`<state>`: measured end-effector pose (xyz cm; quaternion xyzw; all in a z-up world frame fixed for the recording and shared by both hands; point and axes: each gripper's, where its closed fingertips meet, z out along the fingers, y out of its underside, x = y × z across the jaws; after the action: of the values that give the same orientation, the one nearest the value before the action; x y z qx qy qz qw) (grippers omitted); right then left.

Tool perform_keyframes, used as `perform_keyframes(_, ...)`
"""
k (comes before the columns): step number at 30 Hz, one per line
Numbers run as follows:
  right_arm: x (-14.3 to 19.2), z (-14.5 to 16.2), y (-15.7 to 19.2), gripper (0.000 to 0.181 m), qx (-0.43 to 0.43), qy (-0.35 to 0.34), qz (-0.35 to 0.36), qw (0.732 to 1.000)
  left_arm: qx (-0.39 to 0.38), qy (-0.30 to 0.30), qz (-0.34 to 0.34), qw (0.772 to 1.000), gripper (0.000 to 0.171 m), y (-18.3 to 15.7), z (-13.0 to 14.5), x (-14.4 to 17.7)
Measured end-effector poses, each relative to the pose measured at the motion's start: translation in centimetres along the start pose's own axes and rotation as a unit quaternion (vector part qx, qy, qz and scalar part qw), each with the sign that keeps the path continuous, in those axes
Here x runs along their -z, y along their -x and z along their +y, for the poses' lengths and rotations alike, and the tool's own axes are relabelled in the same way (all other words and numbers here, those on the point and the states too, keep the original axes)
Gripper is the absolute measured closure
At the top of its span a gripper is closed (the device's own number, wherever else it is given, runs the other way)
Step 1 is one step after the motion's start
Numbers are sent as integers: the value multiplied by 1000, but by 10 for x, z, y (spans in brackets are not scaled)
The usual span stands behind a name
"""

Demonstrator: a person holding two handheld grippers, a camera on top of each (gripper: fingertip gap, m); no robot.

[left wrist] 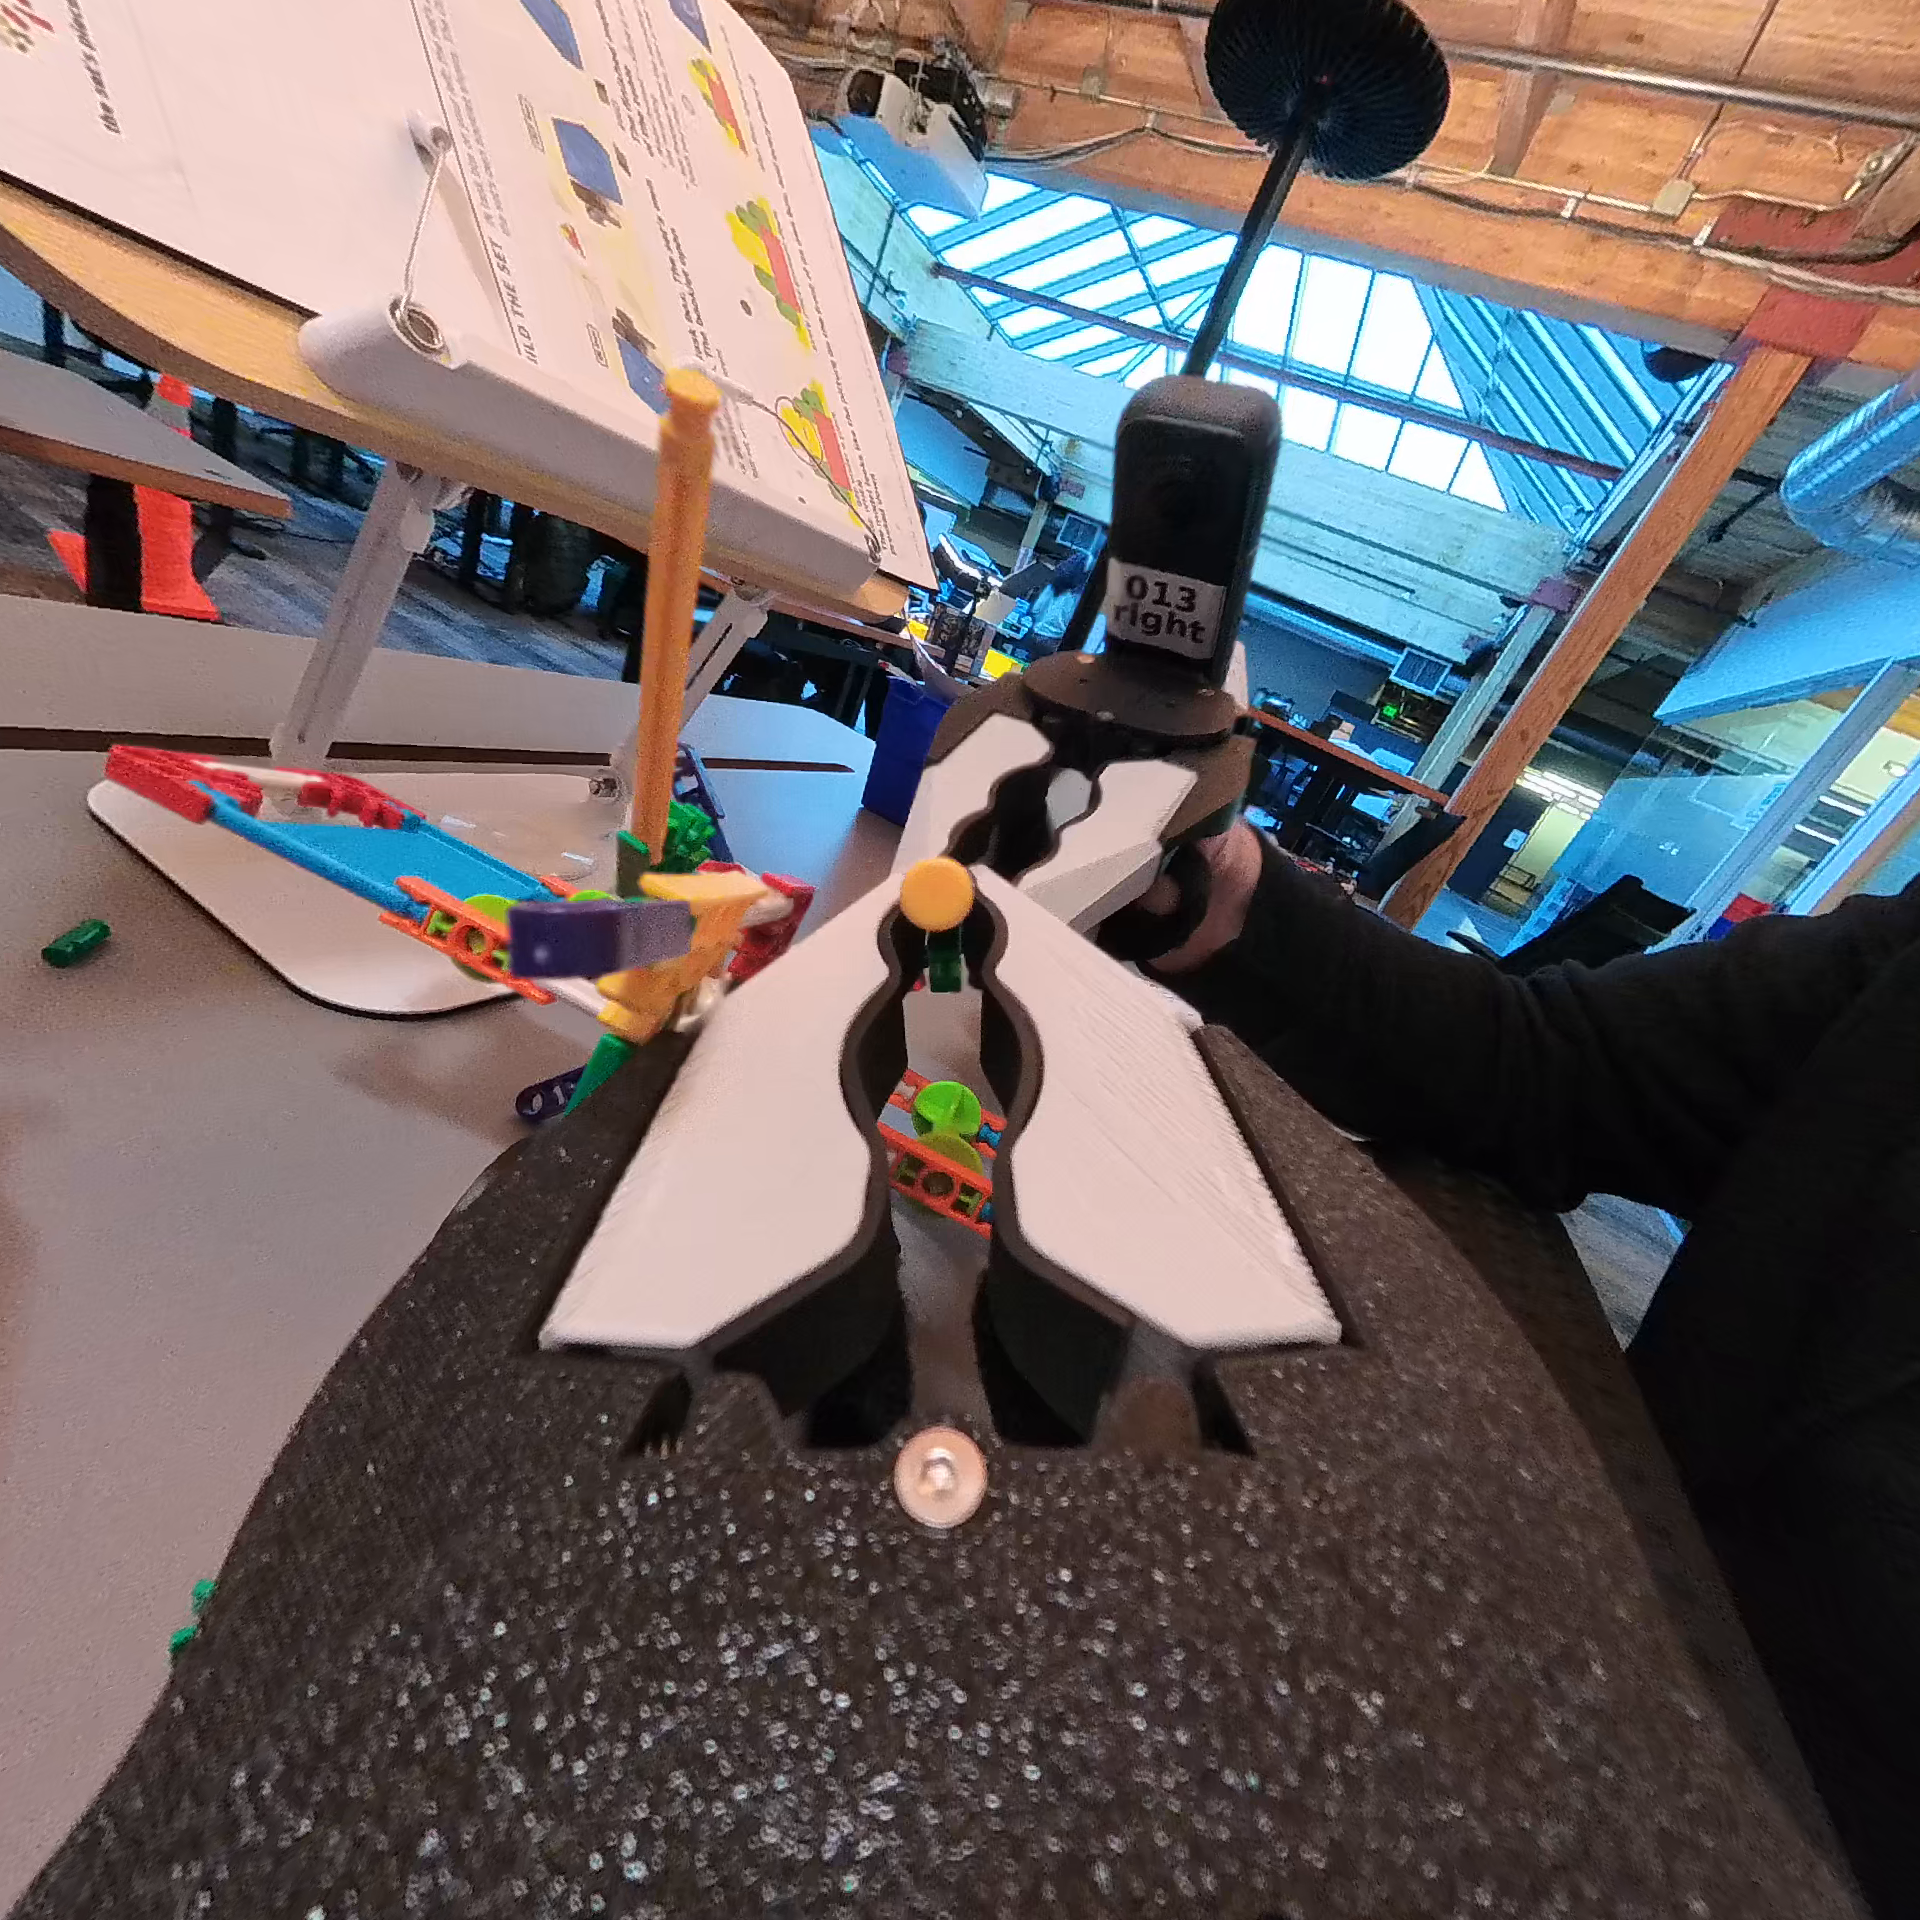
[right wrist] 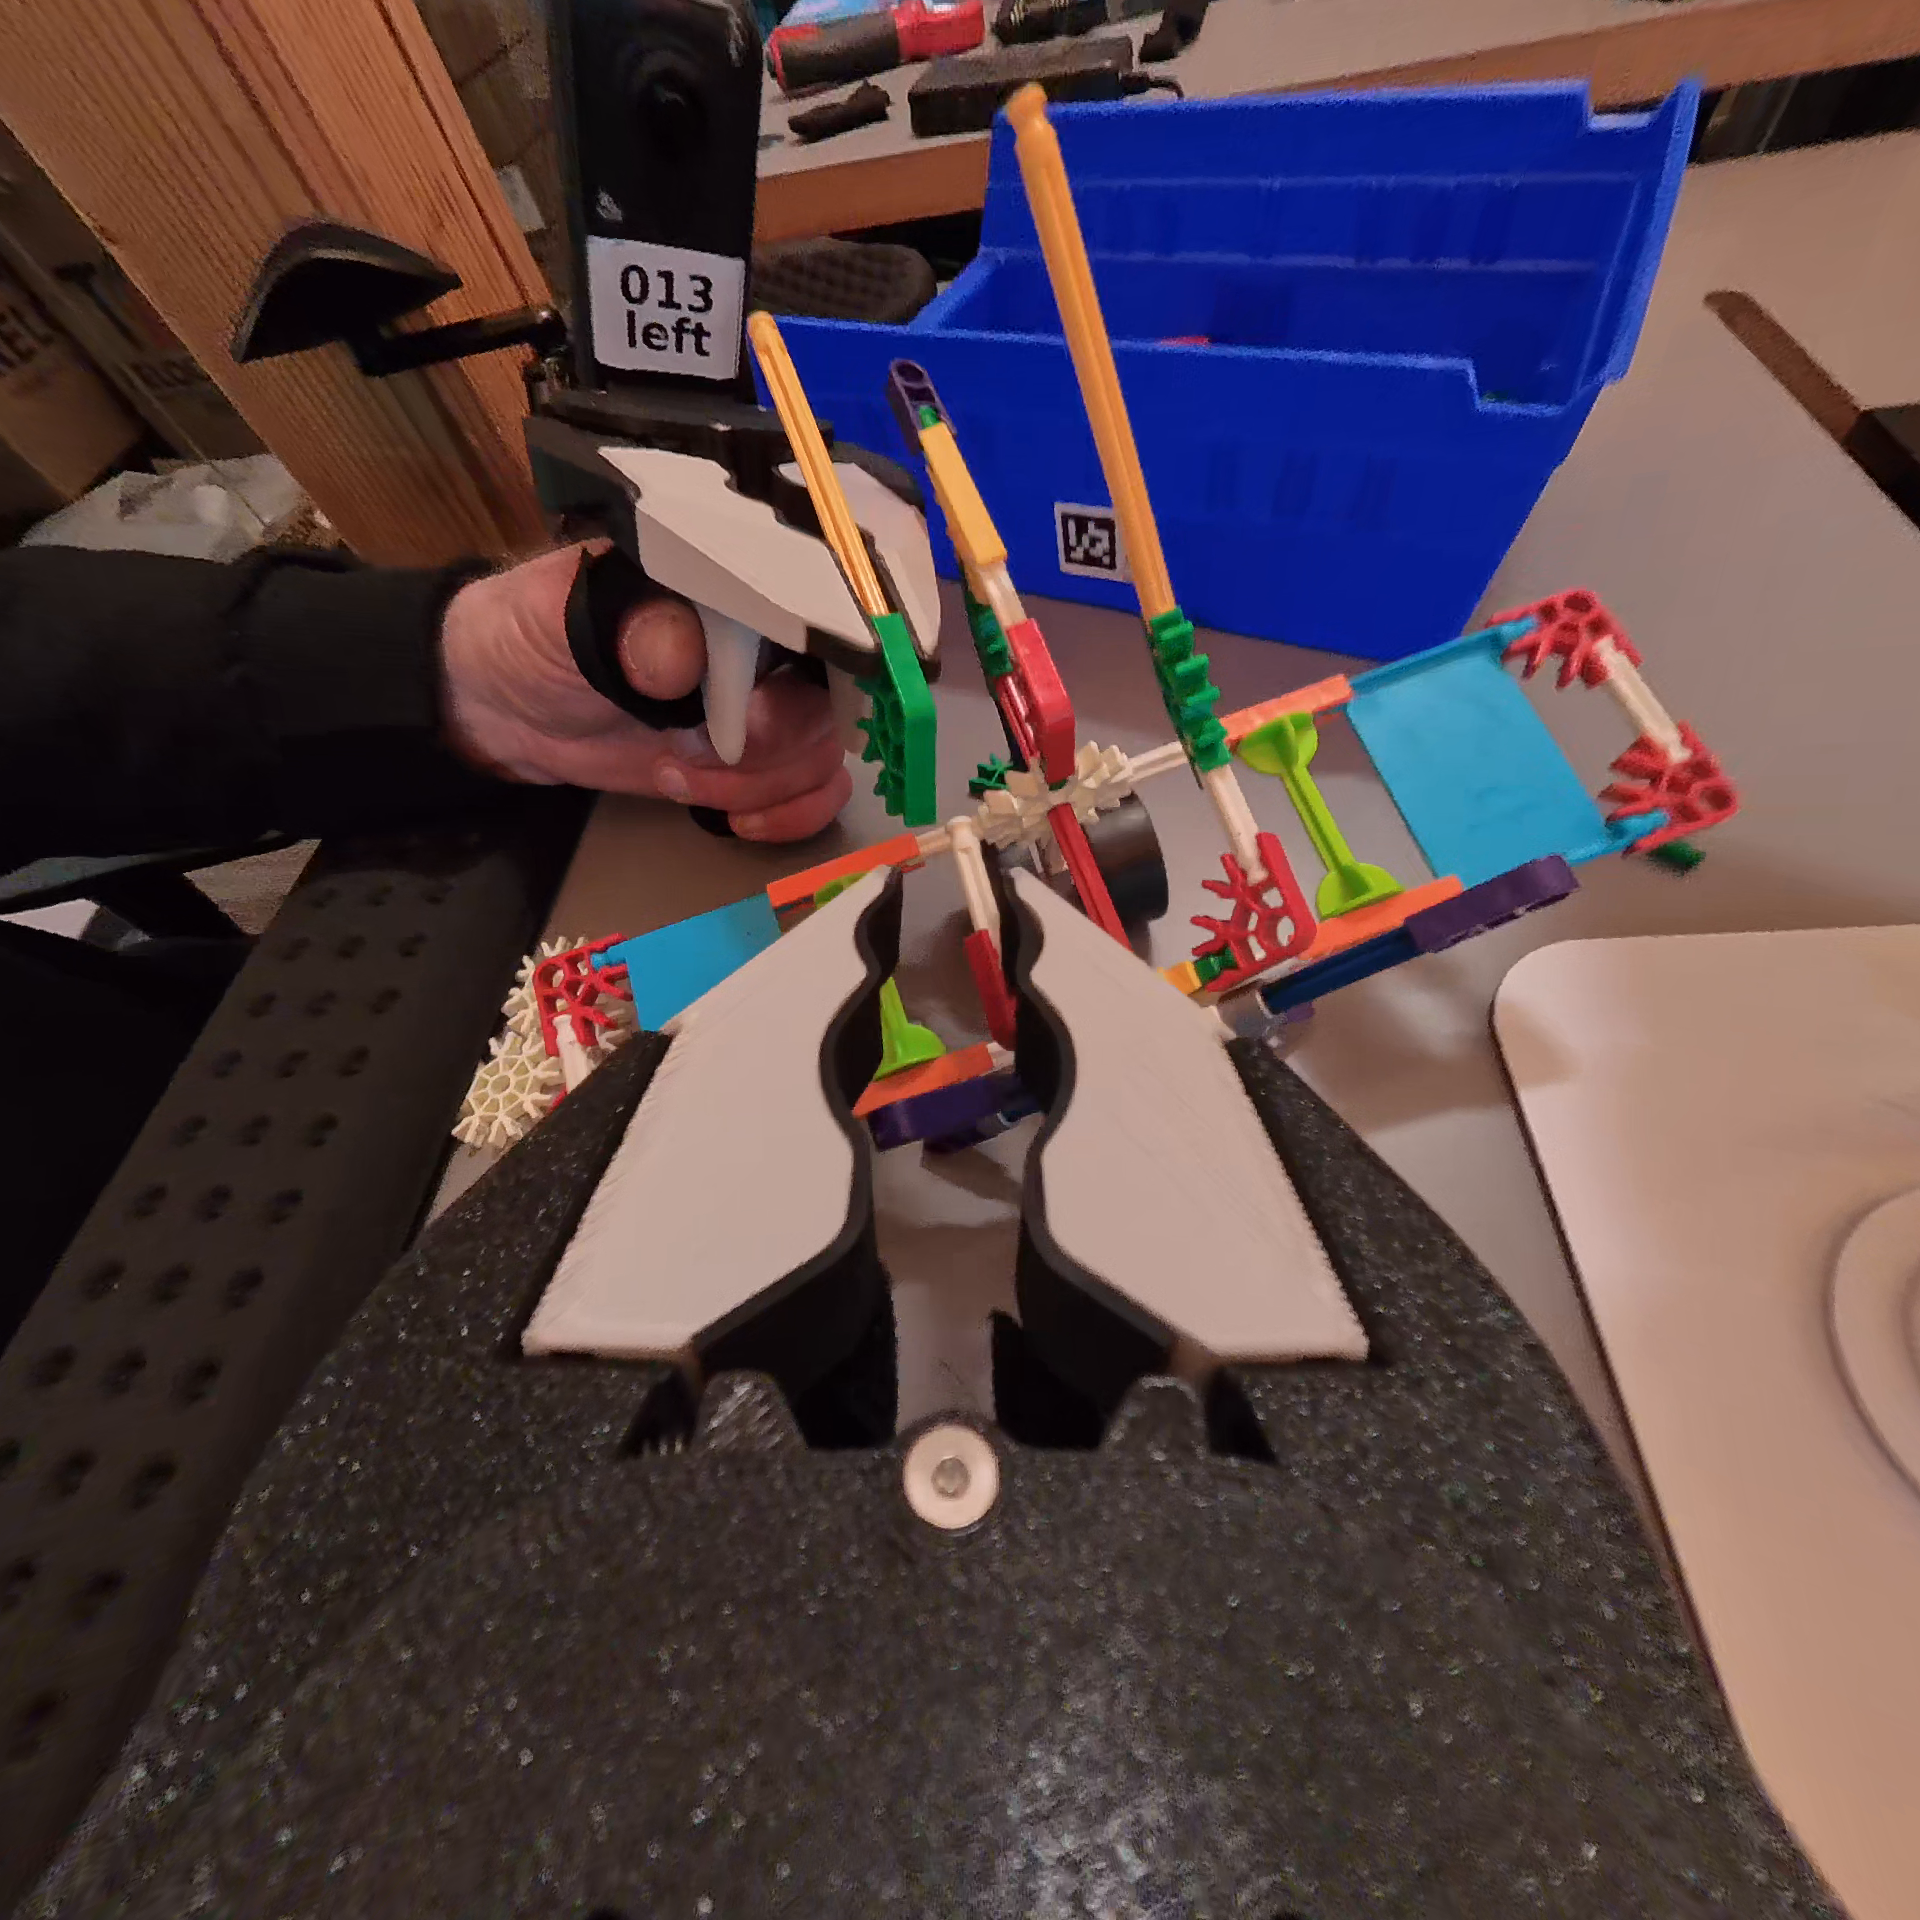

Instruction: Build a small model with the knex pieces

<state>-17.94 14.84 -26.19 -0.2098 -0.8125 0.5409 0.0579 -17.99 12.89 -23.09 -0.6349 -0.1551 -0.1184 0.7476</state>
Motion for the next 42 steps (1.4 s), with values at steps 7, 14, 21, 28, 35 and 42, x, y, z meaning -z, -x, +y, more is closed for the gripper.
perform_keyframes(7,-3,-14,11,172,-6,-35,-12,999,-7,-1,17,1000,166,-7,0,-4)
perform_keyframes(14,-2,-21,13,174,-8,-53,-19,998,-6,-8,16,1000,162,-9,-4,-1)
perform_keyframes(21,5,-21,9,176,10,-39,-3,999,-19,19,-22,999,143,-14,0,9)
perform_keyframes(28,8,-15,17,175,13,-12,-27,999,-137,54,-126,981,134,-23,-6,49)
perform_keyframes(35,5,-5,37,175,79,52,-25,995,-379,278,-144,871,134,-45,24,29)
perform_keyframes(42,4,-1,36,176,149,94,28,984,-403,319,-163,842,158,-27,36,20)
